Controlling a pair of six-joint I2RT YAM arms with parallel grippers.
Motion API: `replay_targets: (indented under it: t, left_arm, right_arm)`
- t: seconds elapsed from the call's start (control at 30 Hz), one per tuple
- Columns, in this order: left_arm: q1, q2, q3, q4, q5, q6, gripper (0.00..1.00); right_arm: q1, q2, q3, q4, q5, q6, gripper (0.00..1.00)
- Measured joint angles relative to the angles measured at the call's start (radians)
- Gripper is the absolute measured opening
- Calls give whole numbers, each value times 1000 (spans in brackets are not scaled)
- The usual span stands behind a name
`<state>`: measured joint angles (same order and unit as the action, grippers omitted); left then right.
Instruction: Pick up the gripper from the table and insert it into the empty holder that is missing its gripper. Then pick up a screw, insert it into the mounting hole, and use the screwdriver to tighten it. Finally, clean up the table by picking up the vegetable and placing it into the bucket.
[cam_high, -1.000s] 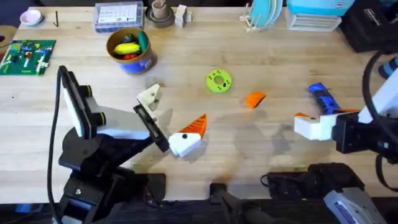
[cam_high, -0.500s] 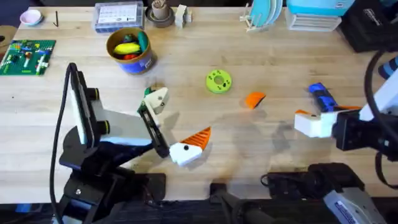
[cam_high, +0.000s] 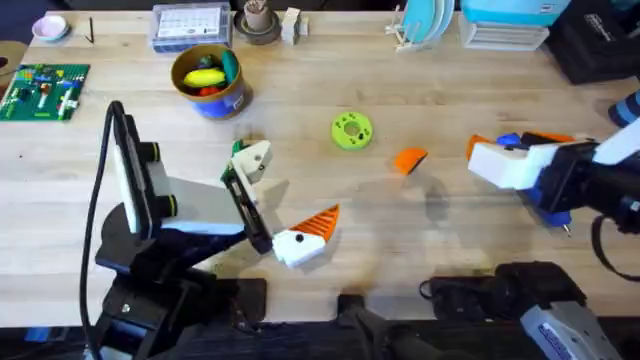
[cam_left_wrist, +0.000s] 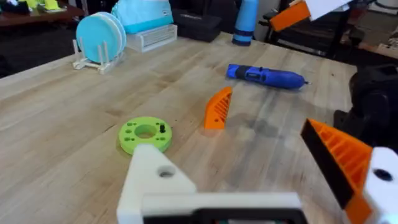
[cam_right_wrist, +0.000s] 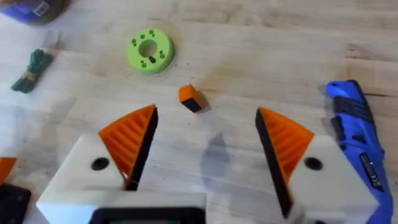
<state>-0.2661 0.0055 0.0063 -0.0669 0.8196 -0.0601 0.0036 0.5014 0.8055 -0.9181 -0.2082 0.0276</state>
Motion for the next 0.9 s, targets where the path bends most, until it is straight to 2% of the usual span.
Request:
replay_targets:
  t: [0.2, 0.4, 0.53, 0.7, 0.9]
  left_arm:
    - [0, 0, 0, 0, 0, 0, 992]
    - [0, 0, 0, 0, 0, 0, 992]
    - [0, 0, 0, 0, 0, 0, 992]
    - [0, 0, 0, 0, 0, 0, 992]
    - [0, 0, 0, 0, 0, 0, 992]
  right_arm:
    - [42, 83, 1, -27, -47, 0, 994]
    - [165, 308, 2, -23, -74, 0, 994]
    - [193, 441, 2, -1, -85, 0, 994]
    - [221, 570, 2, 16, -25, -13, 994]
    - [299, 701, 2, 96, 54, -28, 995]
